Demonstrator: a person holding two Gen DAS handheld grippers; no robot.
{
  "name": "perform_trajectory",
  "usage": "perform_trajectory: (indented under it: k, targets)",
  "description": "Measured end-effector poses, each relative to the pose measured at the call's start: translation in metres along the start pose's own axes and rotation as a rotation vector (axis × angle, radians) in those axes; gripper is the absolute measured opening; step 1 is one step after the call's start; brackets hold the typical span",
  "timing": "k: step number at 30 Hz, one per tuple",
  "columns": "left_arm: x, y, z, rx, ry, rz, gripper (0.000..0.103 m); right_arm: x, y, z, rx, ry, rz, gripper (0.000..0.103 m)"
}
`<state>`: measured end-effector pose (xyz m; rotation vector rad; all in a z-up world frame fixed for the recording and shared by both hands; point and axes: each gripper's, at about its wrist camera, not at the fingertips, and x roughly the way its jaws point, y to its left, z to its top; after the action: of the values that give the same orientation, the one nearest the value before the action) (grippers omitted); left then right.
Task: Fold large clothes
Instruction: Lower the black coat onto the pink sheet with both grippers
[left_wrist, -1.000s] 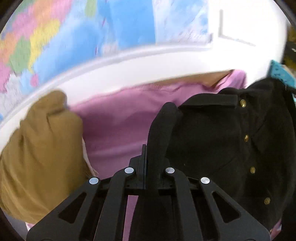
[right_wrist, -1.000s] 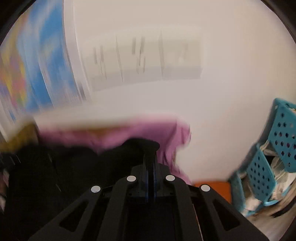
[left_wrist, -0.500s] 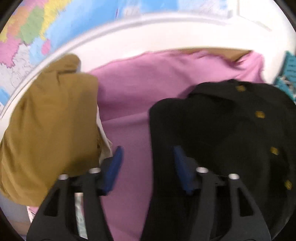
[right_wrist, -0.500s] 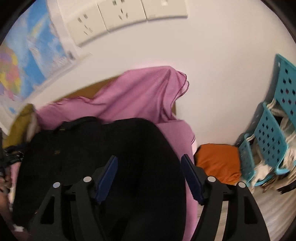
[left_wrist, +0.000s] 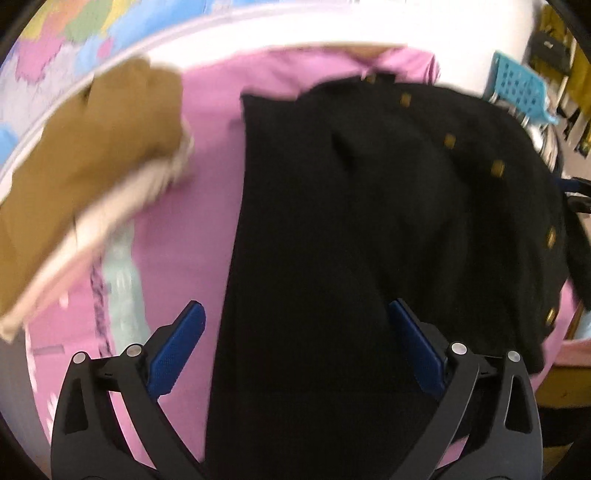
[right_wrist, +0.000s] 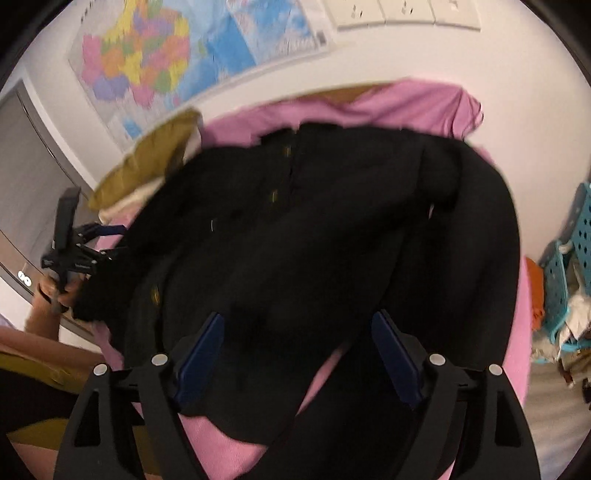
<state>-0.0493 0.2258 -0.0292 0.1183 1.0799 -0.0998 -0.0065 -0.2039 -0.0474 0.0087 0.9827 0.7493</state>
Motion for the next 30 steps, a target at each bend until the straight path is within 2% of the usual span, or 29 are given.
perform_trajectory:
  k: [2,3,4,5,6,7,8,9,10,11,12,13,14,15,16,17,19,20,21,22,24,26,28,30]
  targets:
    - [0.005,0.003,-0.011,-0.020,0.014,-0.022,0.094,0.008,0.001,-0.012,0.013,0.017,-0.013,0.085]
    - [0.004,0.006,-0.015,-0.029,0.008,-0.031,0.075,0.012,0.000,-0.015,0.013,0.022,-0.033,0.085]
    - [0.002,0.009,-0.016,-0.045,0.002,-0.048,0.050,0.016,-0.001,-0.018,0.031,0.027,-0.023,0.085]
    - [0.000,0.015,-0.013,-0.069,-0.004,-0.060,0.039,0.017,-0.002,-0.020,0.052,0.027,-0.004,0.085]
    - [-0.007,0.022,-0.009,-0.089,-0.027,-0.037,0.019,0.016,0.001,-0.022,0.057,0.023,-0.005,0.085]
    - [-0.016,0.030,-0.002,-0.103,-0.056,0.031,0.016,0.013,0.001,-0.023,0.046,0.017,-0.006,0.085]
    - [-0.025,0.043,0.004,-0.136,-0.080,0.107,0.016,0.012,0.004,-0.022,0.037,0.011,0.000,0.085]
    - [-0.032,0.055,0.008,-0.174,-0.087,0.138,0.025,0.010,0.007,-0.022,0.036,0.001,0.007,0.085]
    - [-0.037,0.069,0.012,-0.227,-0.085,0.165,0.054,0.008,0.007,-0.025,0.041,-0.004,0.014,0.085]
    - [-0.042,0.085,0.016,-0.285,-0.080,0.238,0.066,0.007,0.007,-0.026,0.049,-0.007,0.019,0.085]
    - [-0.049,0.095,0.017,-0.312,-0.102,0.363,0.069,0.006,0.007,-0.028,0.055,-0.009,0.014,0.085]
    - [-0.053,0.095,0.016,-0.303,-0.108,0.441,0.069,0.004,0.010,-0.031,0.057,-0.013,0.005,0.085]
    - [-0.055,0.093,0.015,-0.293,-0.110,0.464,0.069,0.001,0.011,-0.035,0.063,-0.018,0.007,0.085]
    - [-0.060,0.087,0.010,-0.274,-0.123,0.471,0.073,-0.002,0.011,-0.040,0.065,-0.023,0.009,0.085]
    - [-0.065,0.078,0.003,-0.254,-0.145,0.446,0.081,-0.007,0.015,-0.045,0.058,-0.032,0.018,0.085]
    - [-0.071,0.065,-0.004,-0.220,-0.180,0.375,0.083,-0.011,0.020,-0.050,0.045,-0.038,0.031,0.085]
    - [-0.081,0.045,-0.021,-0.166,-0.236,0.203,0.095,-0.018,0.029,-0.063,0.016,-0.039,0.023,0.085]
    - [-0.083,0.039,-0.028,-0.154,-0.254,0.139,0.096,-0.018,0.030,-0.065,0.014,-0.030,0.017,0.085]
    - [-0.085,0.027,-0.039,-0.132,-0.267,0.030,0.096,-0.017,0.032,-0.072,0.013,-0.012,0.007,0.085]
    - [-0.086,0.022,-0.046,-0.117,-0.273,-0.029,0.096,-0.015,0.033,-0.077,0.012,0.002,-0.005,0.085]
    - [-0.077,0.000,-0.063,-0.085,-0.265,-0.115,0.096,-0.012,0.033,-0.084,-0.003,0.021,-0.050,0.085]
    - [-0.063,-0.012,-0.067,-0.075,-0.241,-0.160,0.096,-0.011,0.030,-0.091,-0.035,0.037,-0.139,0.083]
    - [-0.054,-0.020,-0.075,-0.068,-0.208,-0.183,0.096,-0.012,0.026,-0.095,-0.074,0.060,-0.292,0.076]
    - [-0.049,-0.024,-0.080,-0.057,-0.194,-0.201,0.097,-0.015,0.018,-0.097,-0.085,0.073,-0.415,0.077]
